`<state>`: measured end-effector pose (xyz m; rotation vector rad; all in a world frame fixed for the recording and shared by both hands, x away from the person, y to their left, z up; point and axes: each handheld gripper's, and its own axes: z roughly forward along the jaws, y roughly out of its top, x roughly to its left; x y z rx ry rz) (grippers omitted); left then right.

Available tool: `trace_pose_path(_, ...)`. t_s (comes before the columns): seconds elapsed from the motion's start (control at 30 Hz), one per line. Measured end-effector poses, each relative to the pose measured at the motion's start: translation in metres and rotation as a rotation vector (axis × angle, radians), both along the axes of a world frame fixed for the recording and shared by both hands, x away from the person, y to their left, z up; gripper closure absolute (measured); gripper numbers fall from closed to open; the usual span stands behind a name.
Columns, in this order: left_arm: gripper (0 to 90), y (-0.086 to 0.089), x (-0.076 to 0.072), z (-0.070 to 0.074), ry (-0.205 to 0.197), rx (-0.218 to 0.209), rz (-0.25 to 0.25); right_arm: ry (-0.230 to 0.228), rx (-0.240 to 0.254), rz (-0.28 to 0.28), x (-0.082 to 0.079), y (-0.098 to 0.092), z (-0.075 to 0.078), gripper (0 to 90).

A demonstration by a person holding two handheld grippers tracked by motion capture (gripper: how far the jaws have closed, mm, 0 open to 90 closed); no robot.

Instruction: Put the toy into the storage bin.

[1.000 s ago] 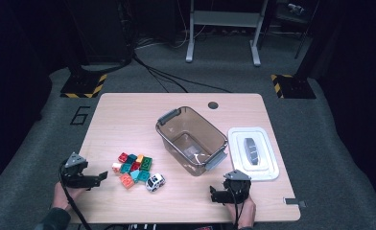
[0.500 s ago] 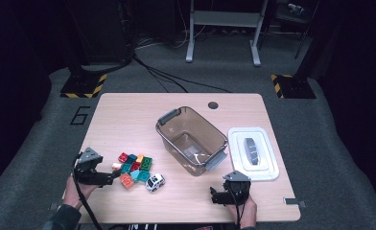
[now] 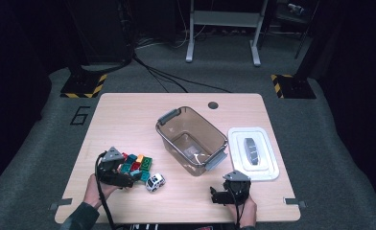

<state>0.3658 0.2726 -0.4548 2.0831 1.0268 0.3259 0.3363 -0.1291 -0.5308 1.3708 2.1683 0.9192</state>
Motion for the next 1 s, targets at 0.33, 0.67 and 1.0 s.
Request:
trace_pose_path(0.33, 8.6, -0.044, 0.005, -0.011, 0.06, 0.039, -0.084, 0.001, 0.004, 0.0, 0.0, 0.0, 0.0, 0.7)
trace_pose_path(0.67, 15.2, -0.074, 0.011, -0.028, 0.13, 0.144, -0.164, -0.003, 0.003, -0.009, 0.001, -0.001, 0.0, 1.6)
trace_pose_path(1.0, 33.9, -0.086, 0.017, -0.041, 0.168, 0.239, -0.164, 0.0, 0.01, -0.021, 0.0, -0.001, 0.0, 3.2)
